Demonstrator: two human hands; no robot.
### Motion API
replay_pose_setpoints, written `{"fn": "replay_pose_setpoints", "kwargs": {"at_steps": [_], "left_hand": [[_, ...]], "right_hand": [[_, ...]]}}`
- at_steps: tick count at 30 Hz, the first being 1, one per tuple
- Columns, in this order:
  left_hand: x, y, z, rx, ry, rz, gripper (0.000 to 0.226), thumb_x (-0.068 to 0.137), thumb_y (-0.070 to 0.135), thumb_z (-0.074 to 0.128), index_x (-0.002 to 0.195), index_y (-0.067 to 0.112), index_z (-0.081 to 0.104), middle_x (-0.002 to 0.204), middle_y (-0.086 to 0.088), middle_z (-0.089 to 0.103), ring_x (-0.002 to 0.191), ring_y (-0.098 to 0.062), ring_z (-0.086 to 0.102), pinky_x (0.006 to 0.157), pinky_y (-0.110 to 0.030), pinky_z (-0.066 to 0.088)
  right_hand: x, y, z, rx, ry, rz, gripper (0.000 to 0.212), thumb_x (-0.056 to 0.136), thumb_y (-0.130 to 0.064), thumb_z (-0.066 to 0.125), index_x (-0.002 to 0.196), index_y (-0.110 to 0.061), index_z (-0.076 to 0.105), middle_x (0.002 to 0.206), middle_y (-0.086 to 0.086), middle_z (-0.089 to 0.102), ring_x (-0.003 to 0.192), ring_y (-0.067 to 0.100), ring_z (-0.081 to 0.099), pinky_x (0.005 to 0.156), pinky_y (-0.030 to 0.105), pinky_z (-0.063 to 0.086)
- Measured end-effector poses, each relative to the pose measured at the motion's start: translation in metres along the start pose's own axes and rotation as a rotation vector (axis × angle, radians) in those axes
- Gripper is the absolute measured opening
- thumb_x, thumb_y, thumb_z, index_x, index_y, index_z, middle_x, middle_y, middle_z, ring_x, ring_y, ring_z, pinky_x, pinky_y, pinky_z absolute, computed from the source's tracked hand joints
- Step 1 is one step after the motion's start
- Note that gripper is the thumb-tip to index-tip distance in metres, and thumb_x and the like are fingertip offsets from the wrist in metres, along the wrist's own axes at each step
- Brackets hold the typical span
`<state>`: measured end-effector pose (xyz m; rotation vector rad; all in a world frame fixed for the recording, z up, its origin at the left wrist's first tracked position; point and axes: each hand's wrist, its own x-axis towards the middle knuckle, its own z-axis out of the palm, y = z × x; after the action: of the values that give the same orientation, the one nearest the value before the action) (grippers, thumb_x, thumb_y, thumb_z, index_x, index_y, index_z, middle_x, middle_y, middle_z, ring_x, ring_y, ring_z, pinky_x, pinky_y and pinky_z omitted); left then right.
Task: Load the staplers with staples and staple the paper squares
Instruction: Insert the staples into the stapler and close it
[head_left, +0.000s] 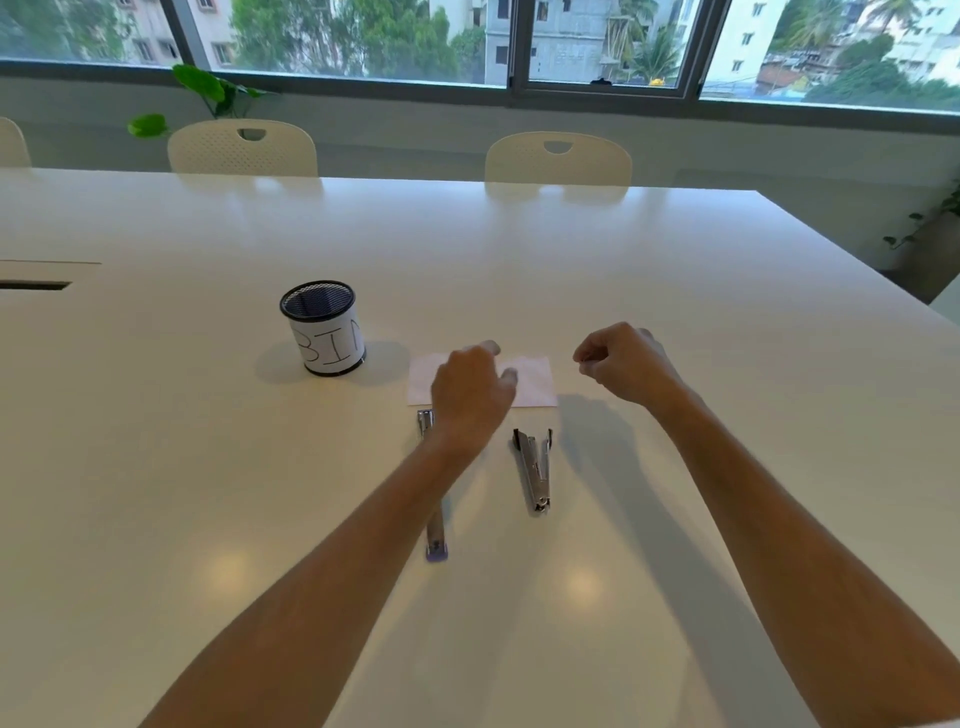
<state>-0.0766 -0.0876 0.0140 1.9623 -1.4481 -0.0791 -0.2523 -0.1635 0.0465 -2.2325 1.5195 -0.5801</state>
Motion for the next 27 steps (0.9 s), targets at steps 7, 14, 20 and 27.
{"fn": "replay_pose_setpoints", "kwargs": {"at_steps": [7,14,20,27], "left_hand": [[-0.027,-0.059,-0.025,0.124,0.005,-0.188,0.035,0.082,0.040,0.066,0.097,0.008,0.064,0.096,-0.010,0.065,0.087,-0.030,0.063,0.072,-0.034,0.047],[-0.042,-0.069,-0.034,0.187,-0.091,-0.281,0.041,0.075,0.046,0.069,0.069,0.008,0.055,0.078,-0.010,0.061,0.069,-0.027,0.056,0.059,-0.028,0.037],[-0.040,-0.062,-0.042,0.274,-0.183,-0.299,0.038,0.073,0.029,0.065,0.052,0.017,0.036,0.056,0.000,0.039,0.058,-0.025,0.046,0.052,-0.026,0.033],[-0.046,-0.072,-0.045,0.042,-0.050,-0.346,0.029,0.066,0.038,0.066,0.054,0.015,0.055,0.050,0.001,0.054,0.048,-0.015,0.052,0.043,-0.022,0.029]], "right_hand": [[-0.004,-0.039,0.023,0.035,-0.063,-0.071,0.014,0.081,-0.010,0.068,0.090,-0.017,0.076,0.088,0.001,0.073,0.086,0.018,0.066,0.081,0.030,0.054],[-0.006,-0.068,0.045,0.090,-0.122,-0.097,0.012,0.080,-0.009,0.069,0.090,-0.015,0.075,0.084,0.001,0.072,0.077,0.017,0.065,0.081,0.035,0.056],[-0.011,-0.084,0.061,0.101,-0.187,-0.142,0.007,0.077,-0.012,0.075,0.081,-0.018,0.072,0.074,-0.002,0.069,0.072,0.016,0.067,0.077,0.035,0.057],[-0.015,-0.092,0.068,0.104,-0.201,-0.166,0.008,0.076,-0.016,0.077,0.083,-0.018,0.073,0.078,-0.003,0.070,0.075,0.015,0.065,0.072,0.029,0.054]]}}
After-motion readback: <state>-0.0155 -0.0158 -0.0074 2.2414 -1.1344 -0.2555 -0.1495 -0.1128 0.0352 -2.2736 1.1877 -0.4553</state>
